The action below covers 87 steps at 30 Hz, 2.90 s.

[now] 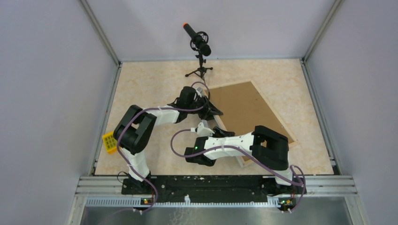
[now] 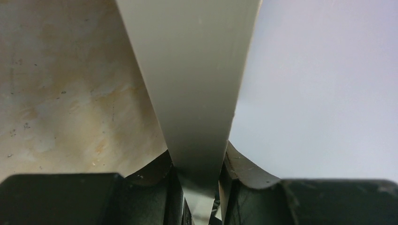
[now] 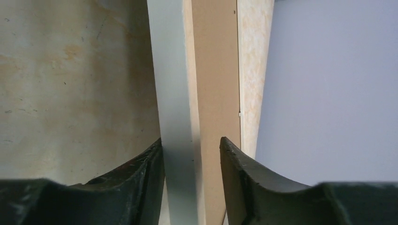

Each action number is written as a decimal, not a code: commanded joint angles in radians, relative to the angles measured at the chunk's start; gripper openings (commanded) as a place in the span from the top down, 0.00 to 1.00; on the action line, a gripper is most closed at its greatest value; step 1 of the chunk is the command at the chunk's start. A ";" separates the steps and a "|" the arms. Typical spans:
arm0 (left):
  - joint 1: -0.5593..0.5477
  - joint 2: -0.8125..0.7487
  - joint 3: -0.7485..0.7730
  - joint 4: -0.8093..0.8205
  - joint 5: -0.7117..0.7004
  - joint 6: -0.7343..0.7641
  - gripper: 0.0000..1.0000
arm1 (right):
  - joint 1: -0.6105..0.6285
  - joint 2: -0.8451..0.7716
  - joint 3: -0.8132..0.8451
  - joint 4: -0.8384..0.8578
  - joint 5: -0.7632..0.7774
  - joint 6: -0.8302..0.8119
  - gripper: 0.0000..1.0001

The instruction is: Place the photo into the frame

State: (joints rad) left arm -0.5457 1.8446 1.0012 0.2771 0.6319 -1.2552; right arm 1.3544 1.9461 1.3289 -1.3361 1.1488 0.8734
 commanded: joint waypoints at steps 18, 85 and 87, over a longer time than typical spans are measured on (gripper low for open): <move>0.030 -0.250 0.050 -0.118 -0.022 0.263 0.07 | -0.058 -0.212 0.140 -0.087 0.036 -0.085 1.00; 0.268 -0.783 -0.353 -0.391 -0.043 0.488 0.02 | -1.143 -1.217 -1.067 1.099 -1.648 -0.007 0.97; 0.268 -0.788 -0.344 -0.405 -0.052 0.495 0.02 | -1.099 -1.218 -1.095 1.137 -1.628 0.027 0.85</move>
State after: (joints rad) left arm -0.2749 1.0580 0.6365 -0.1570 0.5892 -0.7868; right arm 0.1627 0.7452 0.2661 -0.3336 -0.5423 0.8532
